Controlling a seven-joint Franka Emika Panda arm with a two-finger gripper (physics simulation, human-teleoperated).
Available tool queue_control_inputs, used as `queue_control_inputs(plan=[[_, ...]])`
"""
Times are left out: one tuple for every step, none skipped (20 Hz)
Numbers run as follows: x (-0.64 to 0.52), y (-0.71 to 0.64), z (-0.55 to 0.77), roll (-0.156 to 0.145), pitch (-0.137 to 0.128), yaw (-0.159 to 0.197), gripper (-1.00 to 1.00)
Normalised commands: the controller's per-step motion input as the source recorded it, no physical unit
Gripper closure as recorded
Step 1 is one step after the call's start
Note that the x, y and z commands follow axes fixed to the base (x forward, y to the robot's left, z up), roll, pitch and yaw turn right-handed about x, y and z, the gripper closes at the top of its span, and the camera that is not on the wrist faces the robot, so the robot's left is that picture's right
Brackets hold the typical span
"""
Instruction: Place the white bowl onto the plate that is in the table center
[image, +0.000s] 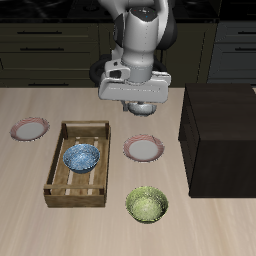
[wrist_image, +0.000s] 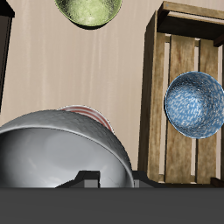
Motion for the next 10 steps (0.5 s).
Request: queue_control_inputs(plan=[[0.03,-0.01,-0.22,-0.015,-0.004,-0.005,1.00],[0.11,-0.03,-0.47,-0.036,0.049,-0.027,1.00],[0.07,0.15,-0.64,0.030,0.069,-0.015,1.00],[-0.01,-0.01,-0.30,-0.034,0.024,-0.006,1.00],[0.11,0.10,-0.14,0.009,0.035,-0.033,1.00],[-0.05,0.11,-0.27,0.033,0.028,0.001,1.00],[-0.01,0.02,-0.28,-0.020,0.009,-0.002,1.00],[0.10,0.13,-0.30,0.007,0.037,-0.015,1.00],[0.07,0.08,-0.73,0.002,0.083,0.013,1.00],[0.14,0.05,-0.22,0.008,0.020,0.009,1.00]])
